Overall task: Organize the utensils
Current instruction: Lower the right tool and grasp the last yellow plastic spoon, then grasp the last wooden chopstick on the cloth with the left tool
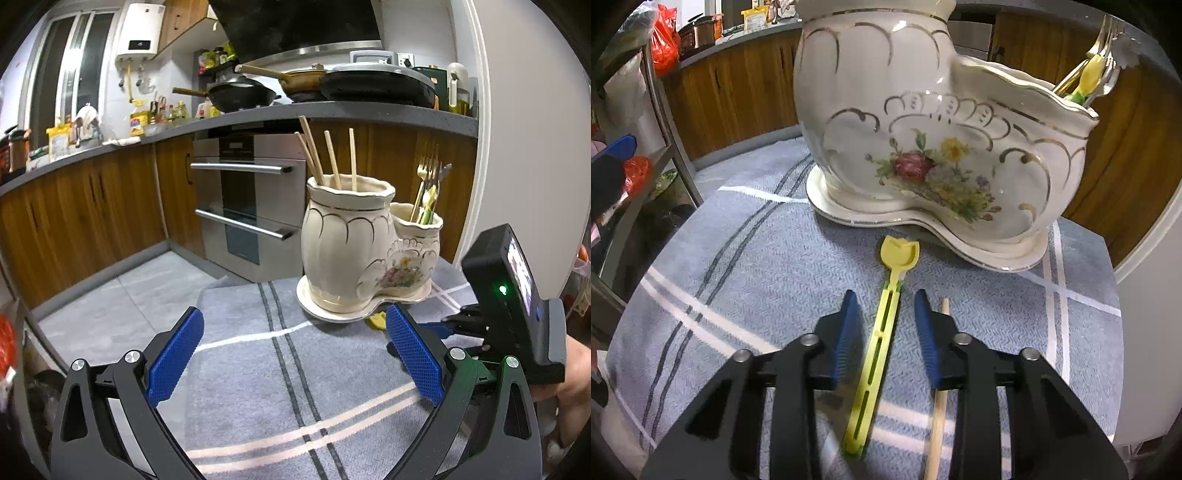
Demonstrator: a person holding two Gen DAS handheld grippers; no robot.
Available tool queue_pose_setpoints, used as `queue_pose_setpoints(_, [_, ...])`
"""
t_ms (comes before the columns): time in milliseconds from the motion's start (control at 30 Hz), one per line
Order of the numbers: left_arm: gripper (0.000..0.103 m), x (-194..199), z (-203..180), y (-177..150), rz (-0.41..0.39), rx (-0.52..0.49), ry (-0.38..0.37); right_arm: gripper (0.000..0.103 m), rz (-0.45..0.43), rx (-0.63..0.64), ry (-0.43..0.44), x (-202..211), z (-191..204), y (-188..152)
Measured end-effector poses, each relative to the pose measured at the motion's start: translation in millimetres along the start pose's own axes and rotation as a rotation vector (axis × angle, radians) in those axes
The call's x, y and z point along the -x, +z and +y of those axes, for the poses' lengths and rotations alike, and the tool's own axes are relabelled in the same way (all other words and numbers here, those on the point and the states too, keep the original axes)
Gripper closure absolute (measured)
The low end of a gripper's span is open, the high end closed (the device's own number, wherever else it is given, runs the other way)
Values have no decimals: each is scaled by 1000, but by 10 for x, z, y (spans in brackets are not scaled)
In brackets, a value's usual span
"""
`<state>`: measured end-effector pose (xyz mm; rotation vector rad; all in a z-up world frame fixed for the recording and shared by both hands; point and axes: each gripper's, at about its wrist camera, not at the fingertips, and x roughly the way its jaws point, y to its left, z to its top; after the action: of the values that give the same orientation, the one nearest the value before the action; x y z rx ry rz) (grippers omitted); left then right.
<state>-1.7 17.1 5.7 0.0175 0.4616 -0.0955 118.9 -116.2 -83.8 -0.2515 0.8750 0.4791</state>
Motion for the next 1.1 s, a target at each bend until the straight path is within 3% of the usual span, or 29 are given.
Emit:
queue_pose_setpoints(33, [5, -6, -6, -1, 3, -4, -1, 79, 1, 1, 3, -4, -3, 5])
queue_pose_setpoints(67, [5, -15, -22, 1, 6, -7, -1, 90, 1, 8, 11, -6, 2, 8])
queue_pose_setpoints(133, [5, -18, -46, -5, 11, -16, -1, 93, 0, 16, 15, 8, 19, 1])
queue_pose_setpoints(300, [5, -53, -132, -27, 37, -37, 3, 93, -50, -38, 78, 205, -108, -47])
queue_pose_setpoints(467, [5, -80, -269, -27, 97, -19, -20, 93, -163, -90, 144, 712, -414, -105])
queue_pose_setpoints(567, [5, -96, -440, -36, 152, 0, -47, 93, -220, -102, 145, 960, -601, -139])
queue_pose_setpoints(767, [5, -231, -1015, -189, 261, -72, -65, 93, -279, -124, 138, 1166, -768, -203])
queue_pose_setpoints(900, [5, -390, -1213, -258, 327, -24, -82, 93, -303, -128, 123, 1269, -864, -253])
queue_pose_setpoints(1033, [10, -535, -1416, -275, 356, -49, -58, 93, -319, -156, 100, 1291, -1006, -283])
queue_pose_setpoints(1100, [28, -637, -1490, -295, 388, -64, -39, 93, -325, -177, 94, 1277, -1057, -270])
